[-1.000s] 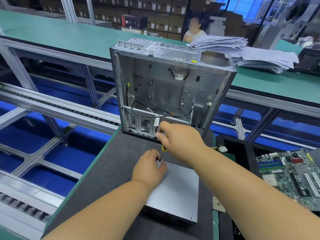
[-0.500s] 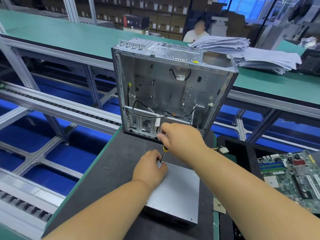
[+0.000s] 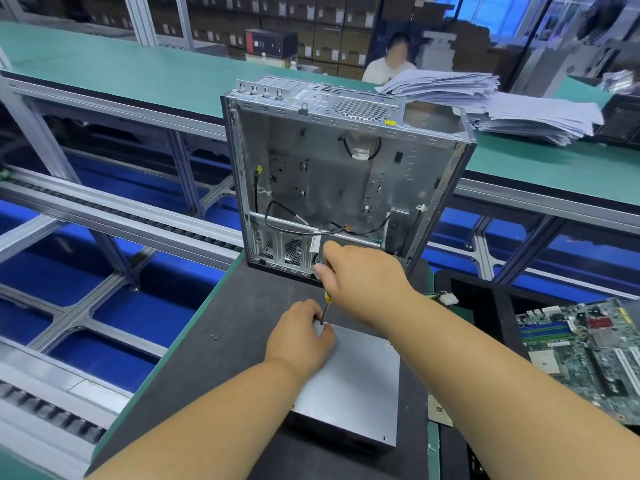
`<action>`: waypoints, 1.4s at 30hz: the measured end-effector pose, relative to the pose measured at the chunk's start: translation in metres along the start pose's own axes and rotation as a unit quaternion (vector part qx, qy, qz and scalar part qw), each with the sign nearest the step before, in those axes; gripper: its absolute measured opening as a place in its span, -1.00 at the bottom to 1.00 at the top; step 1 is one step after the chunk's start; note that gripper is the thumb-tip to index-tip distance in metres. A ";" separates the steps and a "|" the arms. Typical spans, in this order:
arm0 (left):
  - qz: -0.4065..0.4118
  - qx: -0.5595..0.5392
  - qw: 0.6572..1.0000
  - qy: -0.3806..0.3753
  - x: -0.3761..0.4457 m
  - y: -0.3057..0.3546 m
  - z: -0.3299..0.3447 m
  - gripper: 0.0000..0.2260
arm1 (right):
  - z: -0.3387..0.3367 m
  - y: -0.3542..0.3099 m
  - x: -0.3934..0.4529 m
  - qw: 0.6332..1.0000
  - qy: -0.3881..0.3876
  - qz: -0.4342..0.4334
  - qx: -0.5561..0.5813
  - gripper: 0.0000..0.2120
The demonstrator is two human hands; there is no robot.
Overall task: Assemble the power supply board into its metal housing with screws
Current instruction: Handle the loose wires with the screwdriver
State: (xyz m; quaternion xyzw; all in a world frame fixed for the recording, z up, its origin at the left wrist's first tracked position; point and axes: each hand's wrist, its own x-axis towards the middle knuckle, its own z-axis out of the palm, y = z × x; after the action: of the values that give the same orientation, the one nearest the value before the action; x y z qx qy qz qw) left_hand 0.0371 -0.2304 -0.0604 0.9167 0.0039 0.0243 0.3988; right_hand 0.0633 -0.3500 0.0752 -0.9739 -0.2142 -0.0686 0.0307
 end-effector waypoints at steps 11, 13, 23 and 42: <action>0.008 0.000 1.000 -0.004 -0.001 0.003 -0.002 -0.89 | -0.003 0.005 0.000 1.000 -0.010 0.012 -0.019 -0.73; 0.007 0.002 1.000 -0.003 -0.001 0.003 -0.002 -0.89 | -0.005 0.004 -0.001 1.000 -0.016 0.015 0.021 -0.83; -0.006 0.010 1.000 -0.009 0.000 0.004 -0.002 -0.90 | -0.010 0.005 0.003 0.999 -0.036 0.010 -0.024 -0.64; 0.008 0.012 1.000 0.002 0.000 -0.001 0.000 -0.87 | -0.012 0.002 -0.001 0.994 -0.067 -0.020 0.087 -0.81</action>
State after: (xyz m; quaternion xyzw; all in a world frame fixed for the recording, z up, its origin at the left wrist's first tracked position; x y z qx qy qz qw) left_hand 0.0376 -0.2302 -0.0611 0.9212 -0.0024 0.0289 0.3880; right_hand 0.0617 -0.3529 0.0871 -0.9654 -0.2403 0.0151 0.0999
